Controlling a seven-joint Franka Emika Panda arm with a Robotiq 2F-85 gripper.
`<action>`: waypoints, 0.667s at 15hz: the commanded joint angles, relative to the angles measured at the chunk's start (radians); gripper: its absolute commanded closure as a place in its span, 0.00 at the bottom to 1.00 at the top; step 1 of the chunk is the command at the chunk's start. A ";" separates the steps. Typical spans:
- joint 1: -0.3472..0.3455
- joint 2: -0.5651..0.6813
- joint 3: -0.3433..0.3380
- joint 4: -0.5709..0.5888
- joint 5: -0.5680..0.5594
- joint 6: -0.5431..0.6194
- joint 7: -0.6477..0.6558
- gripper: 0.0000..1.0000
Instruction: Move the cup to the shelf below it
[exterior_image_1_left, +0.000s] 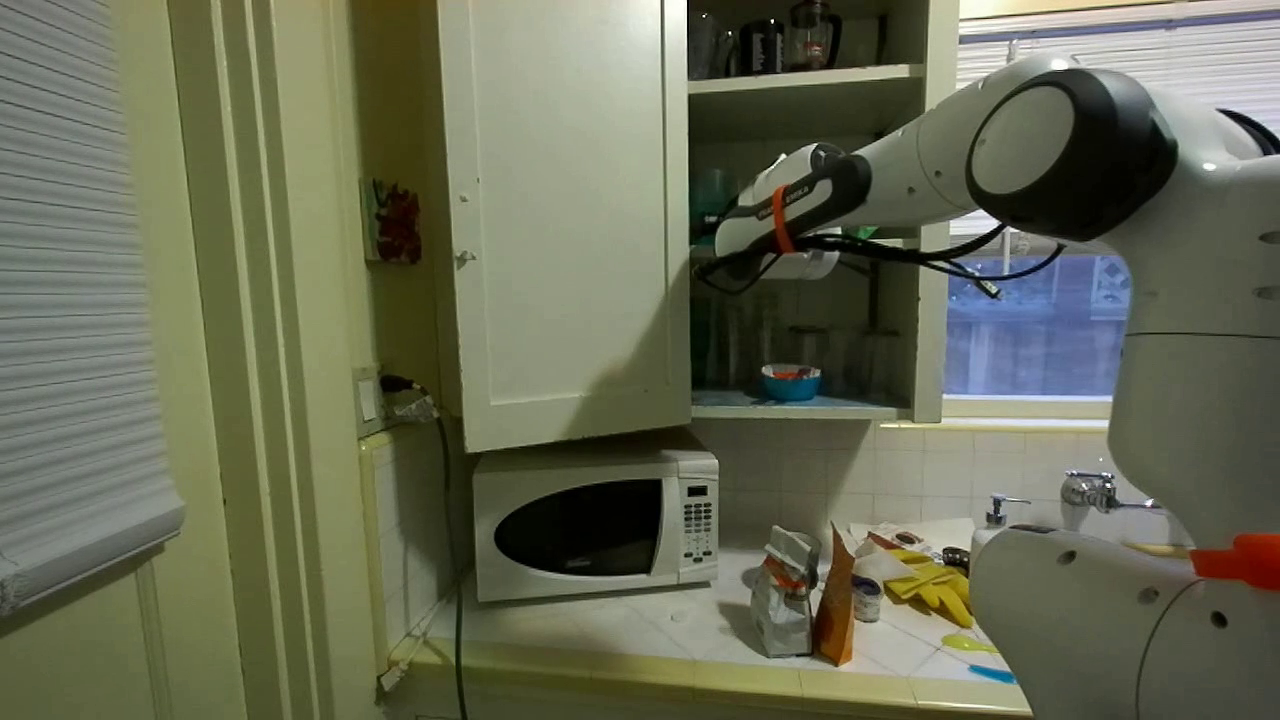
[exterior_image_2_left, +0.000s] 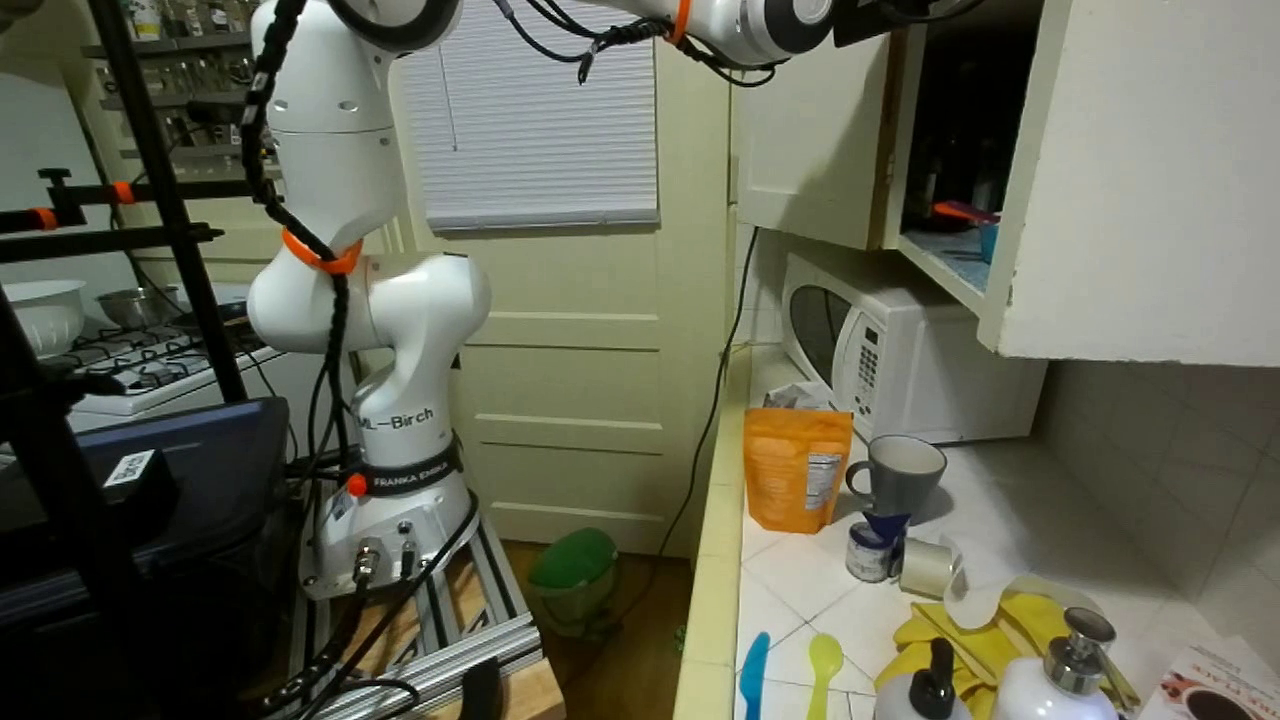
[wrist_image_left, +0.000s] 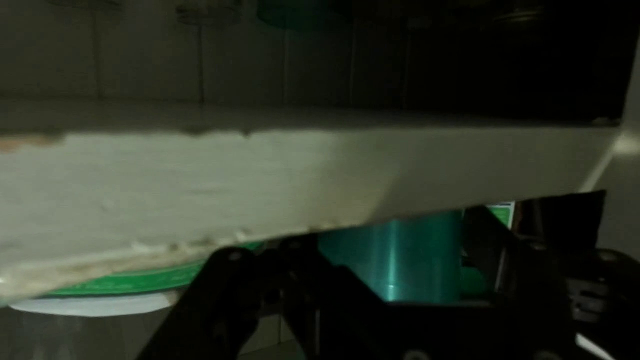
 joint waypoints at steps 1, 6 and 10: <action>-0.063 0.003 0.074 -0.002 -0.015 0.025 -0.002 0.53; -0.243 0.021 0.228 -0.020 -0.006 0.108 0.026 0.53; -0.458 0.040 0.379 -0.047 0.013 0.163 0.060 0.53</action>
